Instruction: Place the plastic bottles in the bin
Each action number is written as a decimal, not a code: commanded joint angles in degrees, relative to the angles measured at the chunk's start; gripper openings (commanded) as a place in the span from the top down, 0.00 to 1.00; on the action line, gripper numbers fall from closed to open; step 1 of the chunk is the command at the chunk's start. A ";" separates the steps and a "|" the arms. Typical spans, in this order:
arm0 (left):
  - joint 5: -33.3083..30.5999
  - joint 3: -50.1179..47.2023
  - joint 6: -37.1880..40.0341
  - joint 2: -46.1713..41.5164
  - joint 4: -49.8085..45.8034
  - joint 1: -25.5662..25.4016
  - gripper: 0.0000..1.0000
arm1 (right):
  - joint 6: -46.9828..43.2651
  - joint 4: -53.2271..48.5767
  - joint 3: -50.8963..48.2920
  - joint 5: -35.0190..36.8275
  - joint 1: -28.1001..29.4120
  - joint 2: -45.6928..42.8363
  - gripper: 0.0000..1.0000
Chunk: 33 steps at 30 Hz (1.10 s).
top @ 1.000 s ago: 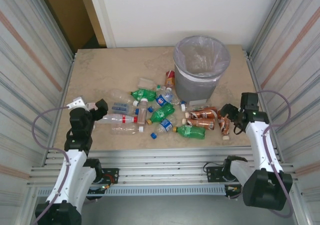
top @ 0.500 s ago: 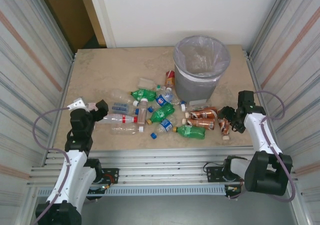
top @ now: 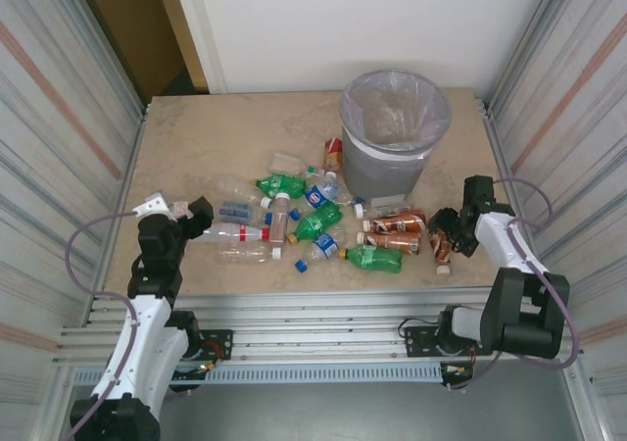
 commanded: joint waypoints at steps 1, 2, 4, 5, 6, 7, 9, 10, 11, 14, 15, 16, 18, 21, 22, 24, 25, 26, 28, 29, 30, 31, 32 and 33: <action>0.81 -0.28 -0.59 -0.11 1.94 0.42 0.01 | 1.13 2.97 -0.36 0.92 -1.30 3.09 0.31; 0.81 -0.28 -0.59 -0.09 1.79 0.35 0.01 | 1.26 3.70 -0.36 0.70 -1.71 3.95 0.32; 0.79 -0.28 -0.50 -0.06 1.84 0.35 0.01 | 1.40 5.26 -0.32 -0.60 -2.68 6.27 0.35; 0.81 -0.23 -0.48 -0.06 1.77 0.32 0.01 | 1.48 6.05 -0.23 -1.31 -3.05 7.25 0.36; 0.70 -0.28 -0.43 -0.06 1.80 0.39 0.01 | 1.73 6.76 -0.13 -2.01 -3.48 8.39 0.37; 0.72 -0.20 -0.40 -0.06 1.70 0.42 0.01 | 1.71 7.43 -0.10 -2.51 -3.68 9.50 0.39; 0.73 -0.11 -0.30 -0.06 1.59 0.39 0.01 | 1.84 7.86 0.35 -2.65 -3.90 11.16 0.44; 0.70 0.02 -0.17 -0.13 1.42 0.40 0.01 | 1.99 8.04 0.58 -2.68 -3.91 11.83 0.47; 0.73 0.07 -0.10 -0.20 1.26 0.35 0.01 | 2.09 8.12 0.69 -2.57 -3.98 12.04 0.49; 0.70 0.16 0.12 -0.58 1.11 0.39 0.01 | 2.46 7.90 0.96 -1.90 -4.08 10.99 0.54; 0.72 0.07 0.22 -0.72 1.14 0.34 0.01 | 2.54 7.64 1.11 -1.50 -4.04 10.20 0.55; 0.64 0.00 0.31 -0.92 1.08 0.39 0.01 | 2.60 7.07 1.50 -0.91 -4.08 9.10 0.57; 0.55 -0.08 0.49 -1.19 0.94 0.39 0.01 | 2.55 5.40 2.51 0.56 -4.08 6.77 0.59; 0.72 -0.03 0.33 -1.73 0.88 0.44 0.01 | 2.10 1.91 5.02 3.01 -4.07 2.29 0.64; 0.95 -0.11 0.37 -2.03 0.90 0.48 0.01 | 1.78 0.61 6.23 3.88 -3.98 0.46 0.65; 1.21 0.07 0.34 -2.50 0.77 0.45 0.01 | 1.40 -1.83 8.82 5.86 -3.70 -3.25 0.66; 1.16 0.11 0.27 -2.81 0.69 0.49 0.01 | 1.13 -2.80 10.18 6.80 -3.41 -5.03 0.66; 1.18 0.16 0.13 -3.07 0.60 0.64 0.01 | 0.75 -3.91 11.98 8.16 -2.85 -6.93 0.67; 1.25 0.15 -0.03 -3.56 0.60 0.63 0.01 | -0.20 -5.26 15.74 10.36 -1.32 -10.10 0.66; 1.25 0.16 -0.18 -3.75 0.61 0.61 0.01 | -0.77 -5.86 18.09 11.33 -0.24 -11.39 0.66; 1.32 0.15 -0.32 -3.90 0.56 0.68 0.01 | -1.34 -6.33 20.59 12.89 1.09 -12.33 0.67; 1.35 0.21 -0.47 -3.93 0.47 0.70 0.01 | -1.90 -6.66 22.80 14.27 2.30 -12.84 0.67; 1.42 0.22 -0.63 -3.91 0.47 0.72 0.01 | -2.68 -6.88 25.49 15.83 3.80 -13.13 0.68; 1.62 0.33 -0.74 -3.85 0.43 0.72 0.01 | -3.43 -6.70 28.03 16.96 5.36 -13.32 0.68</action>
